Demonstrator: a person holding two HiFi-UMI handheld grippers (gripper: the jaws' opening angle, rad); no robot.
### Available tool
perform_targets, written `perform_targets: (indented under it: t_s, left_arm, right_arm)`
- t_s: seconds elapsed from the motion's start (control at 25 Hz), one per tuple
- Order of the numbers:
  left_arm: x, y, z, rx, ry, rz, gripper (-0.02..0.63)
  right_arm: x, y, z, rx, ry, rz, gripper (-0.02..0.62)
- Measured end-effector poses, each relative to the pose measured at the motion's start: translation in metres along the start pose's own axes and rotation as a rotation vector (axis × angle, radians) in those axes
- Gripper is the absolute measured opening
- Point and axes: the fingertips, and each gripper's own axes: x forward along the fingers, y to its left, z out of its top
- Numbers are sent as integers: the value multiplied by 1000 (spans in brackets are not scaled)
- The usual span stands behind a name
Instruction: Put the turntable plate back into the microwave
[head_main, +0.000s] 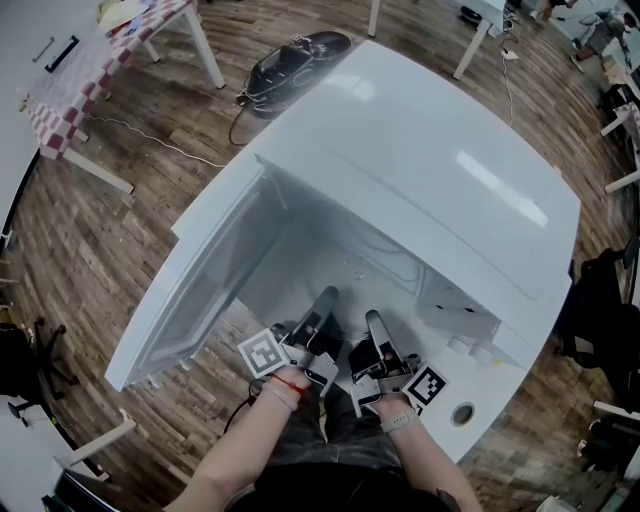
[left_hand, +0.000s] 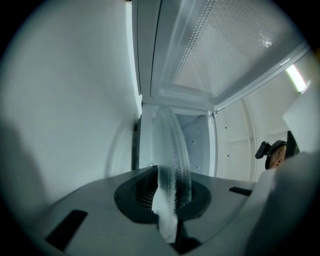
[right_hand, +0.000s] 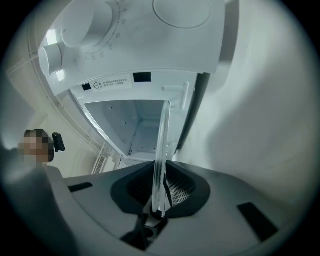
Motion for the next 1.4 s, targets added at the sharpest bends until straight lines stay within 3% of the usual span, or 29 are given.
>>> perform_targets:
  t_s: [0.88, 1.16, 1.4]
  left_arm:
    - [21, 4, 1, 15, 10, -8, 35]
    - [19, 1, 2, -6, -3, -20, 35]
    - [20, 0, 1, 27, 27, -21, 37]
  right_arm:
    - [9, -2, -5, 63, 13, 11, 46]
    - [9, 4, -2, 29, -7, 28, 54]
    - [11, 8, 1, -12, -23, 39, 58]
